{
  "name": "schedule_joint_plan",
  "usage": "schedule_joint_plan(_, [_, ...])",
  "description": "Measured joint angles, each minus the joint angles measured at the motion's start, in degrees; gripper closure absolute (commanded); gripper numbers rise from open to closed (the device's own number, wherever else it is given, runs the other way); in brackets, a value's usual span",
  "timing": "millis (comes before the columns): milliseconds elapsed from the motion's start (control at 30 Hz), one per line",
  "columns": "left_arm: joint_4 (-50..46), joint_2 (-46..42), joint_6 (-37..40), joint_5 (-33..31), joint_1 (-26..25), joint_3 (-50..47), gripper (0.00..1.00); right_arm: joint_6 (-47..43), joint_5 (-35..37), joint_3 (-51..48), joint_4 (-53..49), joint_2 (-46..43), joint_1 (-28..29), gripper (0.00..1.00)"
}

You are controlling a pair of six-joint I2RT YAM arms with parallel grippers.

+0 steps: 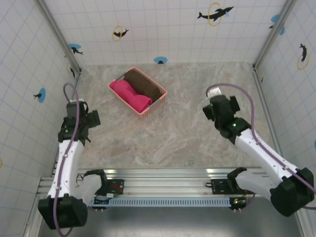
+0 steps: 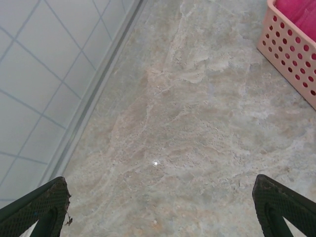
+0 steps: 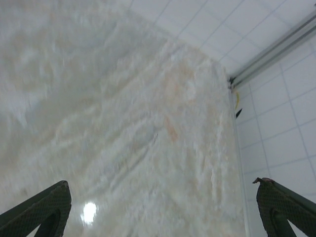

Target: Roll up the long pants

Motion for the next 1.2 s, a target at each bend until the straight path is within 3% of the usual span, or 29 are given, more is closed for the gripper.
schedule_joint_plan(167, [5.9,-5.5,2.1,4.9,-0.5,-10.3,0.02,-1.6,-5.1,-17.4,11.1,-12.9,-5.1,0.01])
schedule_joint_plan(267, [11.1,-5.9,3.0,6.3,-0.9,-12.6,0.03,-1.6,-7.5,-25.2,21.9,-15.4,-6.6,0.01])
schedule_joint_plan(333, [16.0,-4.5,2.9,6.2,-0.9,-14.1,0.03,-1.6,-9.7,-26.8,26.6,-11.5,-7.5,0.01])
schedule_joint_plan(533, [31.1,-0.6,0.2,3.6,-2.1,-26.2,0.02,-1.5,-13.0,-26.2,46.3,11.6,-9.8,0.01])
schedule_joint_plan(633, [36.2,2.6,-0.1,2.4,-2.3,-29.4,0.02,-1.9,-16.3,-23.2,50.4,20.0,-11.4,0.01])
schedule_joint_plan(800, [47.9,14.2,0.0,2.1,-2.5,-28.3,0.02,-0.2,-23.9,-24.1,63.4,24.6,-18.2,0.01])
schedule_joint_plan(967, [53.7,28.2,1.9,2.1,-5.0,-19.4,0.03,0.9,-31.7,-22.3,63.8,27.9,-20.4,0.01])
schedule_joint_plan(1200, [59.7,27.8,6.2,1.8,-9.2,-17.9,0.02,1.6,-36.1,-21.3,63.9,28.0,-21.6,0.01])
